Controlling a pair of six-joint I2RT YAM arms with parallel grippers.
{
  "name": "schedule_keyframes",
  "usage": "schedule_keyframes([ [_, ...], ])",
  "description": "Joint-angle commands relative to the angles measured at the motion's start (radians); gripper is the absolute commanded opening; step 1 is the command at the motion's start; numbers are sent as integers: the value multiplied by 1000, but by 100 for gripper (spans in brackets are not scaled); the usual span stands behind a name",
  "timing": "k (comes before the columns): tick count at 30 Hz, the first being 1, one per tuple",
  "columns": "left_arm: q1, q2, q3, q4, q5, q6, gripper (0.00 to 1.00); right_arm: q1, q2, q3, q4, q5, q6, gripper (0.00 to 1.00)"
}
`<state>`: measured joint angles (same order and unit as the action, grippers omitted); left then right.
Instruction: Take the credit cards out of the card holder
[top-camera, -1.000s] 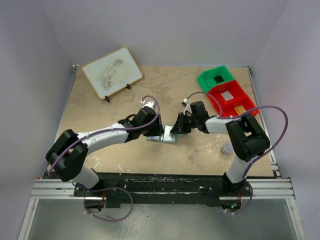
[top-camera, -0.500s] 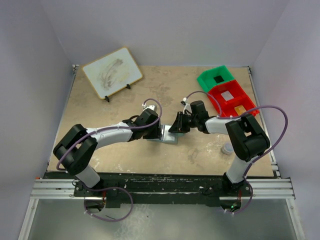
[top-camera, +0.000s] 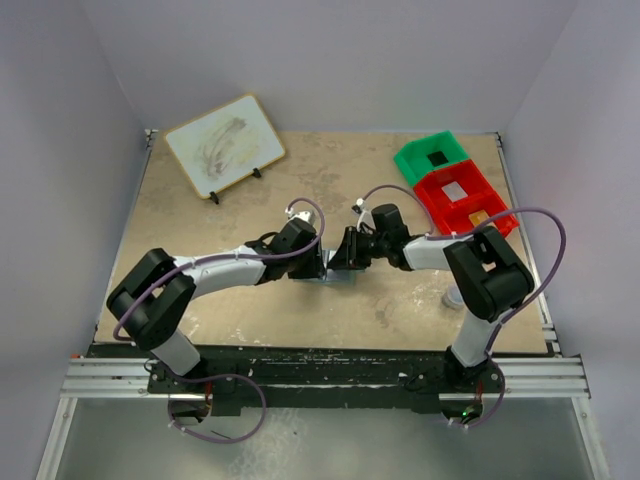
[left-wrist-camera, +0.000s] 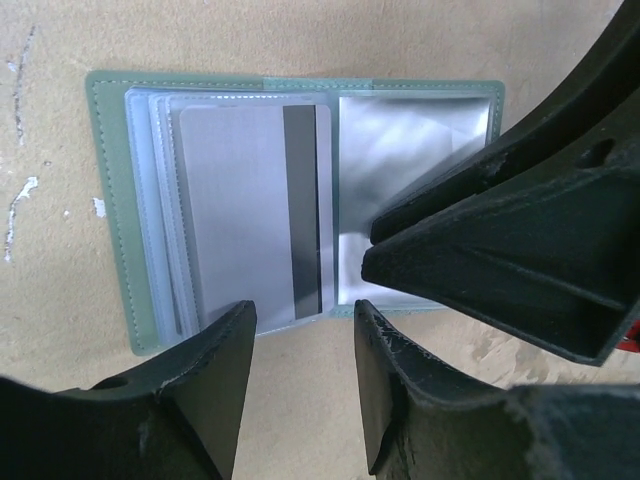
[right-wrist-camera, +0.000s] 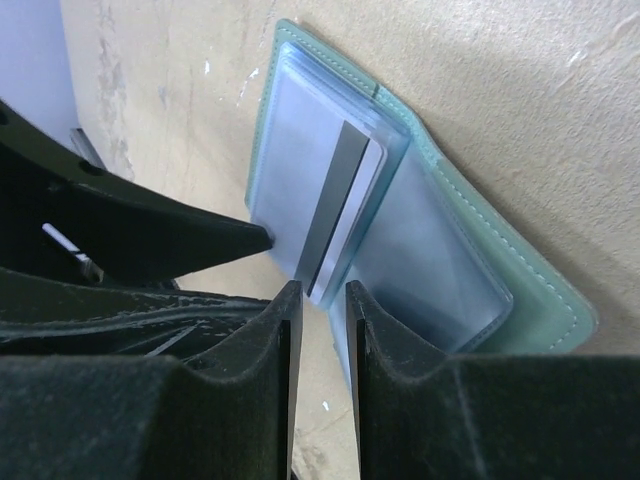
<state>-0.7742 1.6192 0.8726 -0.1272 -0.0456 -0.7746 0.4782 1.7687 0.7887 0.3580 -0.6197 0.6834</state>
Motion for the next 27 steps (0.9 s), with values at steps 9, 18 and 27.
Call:
schedule_keyframes([
  [9,26,-65,8,-43,-128,-23,48,4,68,2,18,50,40,27],
  [18,32,-48,18,-15,-82,-27,54,4,74,-40,13,140,80,19],
  [27,32,-6,25,19,4,-11,39,4,69,-60,136,25,112,20],
])
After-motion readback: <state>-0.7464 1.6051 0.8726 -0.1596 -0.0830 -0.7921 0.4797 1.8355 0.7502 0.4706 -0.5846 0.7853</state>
